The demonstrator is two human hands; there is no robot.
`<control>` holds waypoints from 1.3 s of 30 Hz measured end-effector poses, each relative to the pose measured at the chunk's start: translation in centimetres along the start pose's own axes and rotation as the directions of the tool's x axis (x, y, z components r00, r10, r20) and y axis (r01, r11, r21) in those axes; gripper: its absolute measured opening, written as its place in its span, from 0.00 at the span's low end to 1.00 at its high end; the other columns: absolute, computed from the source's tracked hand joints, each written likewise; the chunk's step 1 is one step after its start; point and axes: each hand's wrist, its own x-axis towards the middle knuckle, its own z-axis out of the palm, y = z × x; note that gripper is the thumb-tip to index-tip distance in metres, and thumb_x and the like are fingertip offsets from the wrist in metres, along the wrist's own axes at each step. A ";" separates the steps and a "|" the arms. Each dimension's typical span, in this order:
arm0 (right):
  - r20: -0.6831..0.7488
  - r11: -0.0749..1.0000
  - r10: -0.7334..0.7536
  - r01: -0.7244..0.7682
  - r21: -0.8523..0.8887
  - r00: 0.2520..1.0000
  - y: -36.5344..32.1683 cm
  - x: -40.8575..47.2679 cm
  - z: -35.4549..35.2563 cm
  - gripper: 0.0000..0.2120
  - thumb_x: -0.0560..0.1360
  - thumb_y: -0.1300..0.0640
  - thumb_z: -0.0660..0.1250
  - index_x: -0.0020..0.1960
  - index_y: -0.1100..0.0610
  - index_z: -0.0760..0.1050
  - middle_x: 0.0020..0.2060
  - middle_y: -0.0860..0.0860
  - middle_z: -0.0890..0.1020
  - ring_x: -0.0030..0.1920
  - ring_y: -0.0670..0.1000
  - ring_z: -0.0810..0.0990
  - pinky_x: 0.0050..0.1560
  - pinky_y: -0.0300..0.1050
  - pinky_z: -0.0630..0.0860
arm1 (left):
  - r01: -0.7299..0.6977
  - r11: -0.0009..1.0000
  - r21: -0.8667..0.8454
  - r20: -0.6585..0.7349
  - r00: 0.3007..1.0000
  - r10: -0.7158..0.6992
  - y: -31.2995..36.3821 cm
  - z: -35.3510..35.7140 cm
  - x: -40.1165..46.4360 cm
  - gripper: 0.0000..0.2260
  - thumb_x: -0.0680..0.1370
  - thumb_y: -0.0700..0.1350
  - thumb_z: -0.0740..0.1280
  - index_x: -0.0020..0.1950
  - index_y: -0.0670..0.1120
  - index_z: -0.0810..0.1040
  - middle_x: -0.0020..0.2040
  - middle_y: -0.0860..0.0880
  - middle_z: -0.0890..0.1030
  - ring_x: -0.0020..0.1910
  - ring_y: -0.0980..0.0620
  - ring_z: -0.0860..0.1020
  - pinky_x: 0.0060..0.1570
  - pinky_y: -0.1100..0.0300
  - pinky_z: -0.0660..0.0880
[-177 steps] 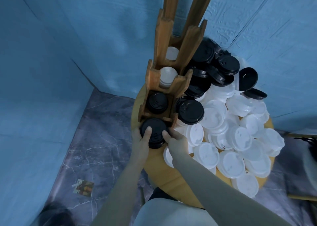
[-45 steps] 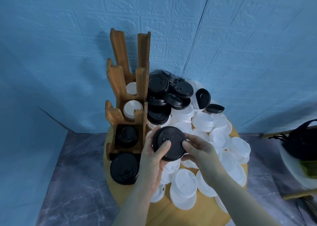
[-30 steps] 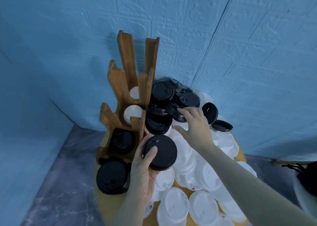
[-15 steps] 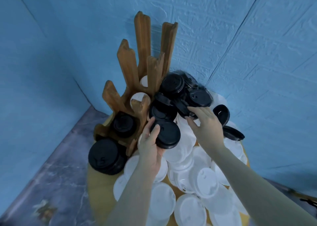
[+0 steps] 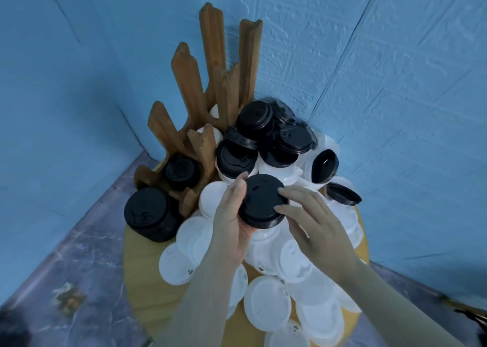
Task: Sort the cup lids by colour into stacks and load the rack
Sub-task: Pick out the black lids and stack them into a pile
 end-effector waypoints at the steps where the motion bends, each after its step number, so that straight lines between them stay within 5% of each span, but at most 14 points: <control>1: 0.014 0.998 0.045 -0.046 0.049 0.999 -0.1 -0.5 -0.4 0.15 0.76 0.69 0.63 0.59 0.56 0.73 0.64 0.54 0.75 0.65 0.54 0.73 0.63 0.42 0.71 | -0.013 1.000 0.016 -0.001 1.000 0.013 -0.4 0.1 -0.4 0.22 0.75 0.48 0.67 0.68 0.45 0.75 0.64 0.39 0.80 0.59 0.43 0.81 0.48 0.52 0.82; 3: 0.006 0.930 0.279 -0.272 0.248 0.960 -1.0 -1.2 -1.3 0.13 0.78 0.63 0.62 0.60 0.53 0.75 0.65 0.49 0.75 0.67 0.51 0.72 0.64 0.39 0.70 | -0.030 0.999 0.023 -0.006 1.000 0.030 -1.1 0.2 -1.1 0.23 0.72 0.43 0.69 0.67 0.45 0.76 0.64 0.40 0.80 0.58 0.44 0.81 0.47 0.54 0.82; 4: 0.025 0.815 0.453 -0.425 0.394 0.891 -1.8 -1.5 -1.7 0.11 0.79 0.59 0.63 0.60 0.52 0.75 0.65 0.47 0.76 0.67 0.48 0.73 0.64 0.39 0.70 | -0.037 0.999 0.020 -0.005 0.999 0.037 -1.5 0.3 -1.4 0.23 0.72 0.42 0.70 0.67 0.44 0.76 0.64 0.40 0.80 0.58 0.45 0.81 0.46 0.55 0.82; 6: 0.217 0.406 0.707 -0.638 0.654 0.673 -3.1 -1.6 -2.5 0.13 0.78 0.51 0.67 0.62 0.49 0.75 0.59 0.44 0.80 0.61 0.46 0.77 0.60 0.44 0.76 | -0.062 0.998 0.021 0.000 0.998 0.062 -2.3 0.4 -2.0 0.21 0.74 0.39 0.71 0.67 0.44 0.77 0.65 0.40 0.80 0.59 0.44 0.81 0.49 0.54 0.82; 8: 0.432 0.039 0.760 -0.696 0.717 0.486 -3.6 -1.9 -2.9 0.21 0.72 0.46 0.67 0.64 0.49 0.74 0.53 0.47 0.84 0.53 0.49 0.82 0.51 0.47 0.80 | -0.094 0.994 0.064 0.003 0.996 0.094 -3.2 0.5 -2.6 0.20 0.74 0.40 0.72 0.66 0.45 0.77 0.63 0.41 0.81 0.60 0.44 0.81 0.51 0.52 0.82; 10: 0.512 -0.101 0.749 -0.690 0.716 0.421 -3.7 -2.1 -3.2 0.20 0.72 0.50 0.69 0.63 0.52 0.75 0.49 0.52 0.86 0.48 0.54 0.84 0.45 0.47 0.80 | -0.111 0.984 0.137 0.009 0.994 0.111 -3.7 0.6 -3.1 0.18 0.71 0.43 0.71 0.61 0.46 0.80 0.58 0.43 0.83 0.55 0.45 0.83 0.48 0.53 0.82; 13: 0.500 -0.073 0.751 -0.698 0.712 0.432 -3.5 -2.6 -3.7 0.12 0.77 0.59 0.67 0.59 0.56 0.78 0.46 0.54 0.86 0.46 0.56 0.84 0.45 0.49 0.81 | -0.089 0.970 0.228 0.046 0.996 0.080 -4.2 0.1 -3.7 0.14 0.70 0.44 0.72 0.55 0.48 0.80 0.52 0.45 0.85 0.50 0.47 0.84 0.42 0.55 0.82; 17: 0.456 0.086 0.735 -0.736 0.671 0.502 -2.5 -3.6 -4.3 0.09 0.78 0.61 0.66 0.57 0.54 0.79 0.45 0.51 0.86 0.43 0.56 0.83 0.43 0.47 0.81 | 0.023 0.950 0.312 0.144 0.987 -0.071 -4.4 -0.4 -4.0 0.23 0.69 0.43 0.73 0.65 0.52 0.78 0.59 0.47 0.83 0.57 0.46 0.83 0.45 0.55 0.81; 21: 0.421 0.192 0.750 -0.778 0.599 0.510 -1.0 -4.3 -4.4 0.09 0.78 0.62 0.66 0.53 0.50 0.79 0.37 0.49 0.85 0.30 0.51 0.78 0.37 0.42 0.77 | 0.014 0.924 0.383 0.147 0.986 -0.076 -5.3 0.1 -3.6 0.22 0.68 0.41 0.74 0.62 0.54 0.82 0.60 0.46 0.83 0.59 0.45 0.82 0.47 0.55 0.81; 26: 0.313 0.289 0.813 -0.807 0.516 0.491 2.3 -3.2 -3.8 0.10 0.77 0.55 0.69 0.58 0.51 0.78 0.43 0.50 0.85 0.41 0.49 0.81 0.46 0.44 0.79 | 0.009 0.957 0.288 0.039 0.999 -0.021 -5.8 1.2 -2.2 0.23 0.67 0.40 0.74 0.62 0.52 0.81 0.58 0.47 0.84 0.55 0.47 0.83 0.44 0.55 0.81; 30: 0.112 0.245 0.934 -0.835 0.493 0.340 7.9 -0.9 -3.2 0.19 0.75 0.50 0.71 0.64 0.53 0.73 0.53 0.49 0.82 0.48 0.43 0.81 0.54 0.49 0.78 | 0.008 0.969 0.248 0.026 1.000 -0.015 -5.2 1.5 -1.0 0.25 0.66 0.37 0.76 0.62 0.52 0.81 0.56 0.50 0.85 0.56 0.47 0.83 0.43 0.55 0.82; 34: 0.122 0.160 0.966 -0.895 0.416 0.229 11.8 1.5 -1.8 0.28 0.73 0.48 0.72 0.69 0.56 0.70 0.57 0.49 0.77 0.56 0.53 0.79 0.60 0.57 0.76 | 0.024 0.981 0.193 0.016 0.999 -0.028 -4.8 1.3 0.0 0.24 0.67 0.42 0.75 0.63 0.52 0.81 0.61 0.48 0.82 0.59 0.46 0.82 0.47 0.51 0.82; 39: 0.176 0.070 0.974 -0.923 0.378 0.145 13.3 2.8 0.3 0.20 0.71 0.53 0.71 0.60 0.59 0.76 0.43 0.54 0.81 0.39 0.54 0.77 0.46 0.52 0.78 | 0.046 0.982 0.182 -0.009 0.999 -0.045 -4.4 0.7 1.0 0.23 0.68 0.43 0.73 0.63 0.51 0.81 0.64 0.45 0.80 0.63 0.43 0.79 0.52 0.46 0.82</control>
